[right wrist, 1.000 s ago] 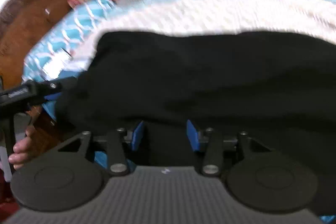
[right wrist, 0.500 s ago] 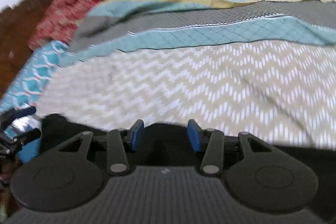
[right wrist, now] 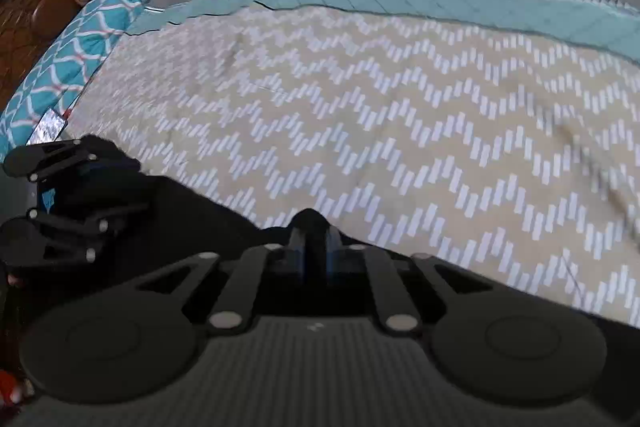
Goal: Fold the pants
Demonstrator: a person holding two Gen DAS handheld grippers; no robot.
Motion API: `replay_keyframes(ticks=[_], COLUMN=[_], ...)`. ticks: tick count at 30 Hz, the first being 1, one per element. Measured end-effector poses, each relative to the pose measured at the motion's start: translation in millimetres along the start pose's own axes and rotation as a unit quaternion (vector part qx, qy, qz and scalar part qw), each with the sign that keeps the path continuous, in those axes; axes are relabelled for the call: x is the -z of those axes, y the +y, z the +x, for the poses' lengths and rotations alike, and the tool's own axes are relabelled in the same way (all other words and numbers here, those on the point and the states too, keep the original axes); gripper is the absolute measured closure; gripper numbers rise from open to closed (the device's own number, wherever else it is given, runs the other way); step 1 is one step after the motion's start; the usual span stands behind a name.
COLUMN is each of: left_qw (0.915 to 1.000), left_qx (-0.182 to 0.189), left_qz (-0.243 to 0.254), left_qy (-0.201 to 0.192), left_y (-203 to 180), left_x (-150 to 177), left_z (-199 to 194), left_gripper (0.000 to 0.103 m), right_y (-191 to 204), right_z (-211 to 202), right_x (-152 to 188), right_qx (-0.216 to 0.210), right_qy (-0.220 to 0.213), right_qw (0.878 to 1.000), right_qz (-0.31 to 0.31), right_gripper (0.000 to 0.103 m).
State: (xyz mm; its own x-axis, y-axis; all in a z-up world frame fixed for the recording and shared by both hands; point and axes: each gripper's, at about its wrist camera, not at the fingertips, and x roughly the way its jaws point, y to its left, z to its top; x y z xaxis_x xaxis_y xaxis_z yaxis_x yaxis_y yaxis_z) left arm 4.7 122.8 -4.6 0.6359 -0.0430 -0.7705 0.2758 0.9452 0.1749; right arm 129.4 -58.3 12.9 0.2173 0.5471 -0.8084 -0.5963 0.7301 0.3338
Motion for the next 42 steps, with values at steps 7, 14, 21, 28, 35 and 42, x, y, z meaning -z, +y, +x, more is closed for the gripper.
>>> replay_keyframes(ticks=[7, 14, 21, 28, 35, 42], left_qw=[0.9914, 0.9850, 0.9864, 0.9864, 0.9861, 0.9853], left_qx=[0.001, -0.055, -0.100, -0.094, -0.094, -0.090], left_qz=[-0.117, -0.161, -0.123, -0.124, -0.127, -0.136], left_qy=[-0.058, -0.026, -0.043, -0.053, -0.052, -0.053], left_y=[17, 20, -2, 0, 0, 2], left_x=[3, -4, 6, 10, 10, 11], left_z=[-26, 13, 27, 27, 27, 27], left_gripper=[0.084, 0.085, 0.081, 0.081, 0.080, 0.080], right_y=[0, -13, -28, -33, -40, -70], right_z=[-36, 16, 21, -40, -62, -63], right_x=[2, -13, -10, 24, 75, 95], right_qx=[0.046, 0.129, 0.135, 0.113, 0.120, 0.142], right_qy=[-0.149, -0.139, -0.120, -0.191, -0.177, -0.193], right_qw=[0.987, 0.979, 0.979, 0.965, 0.964, 0.948], right_qz=[0.040, 0.070, 0.098, 0.142, 0.156, 0.212], right_gripper=[0.095, 0.098, 0.090, 0.078, 0.078, 0.088])
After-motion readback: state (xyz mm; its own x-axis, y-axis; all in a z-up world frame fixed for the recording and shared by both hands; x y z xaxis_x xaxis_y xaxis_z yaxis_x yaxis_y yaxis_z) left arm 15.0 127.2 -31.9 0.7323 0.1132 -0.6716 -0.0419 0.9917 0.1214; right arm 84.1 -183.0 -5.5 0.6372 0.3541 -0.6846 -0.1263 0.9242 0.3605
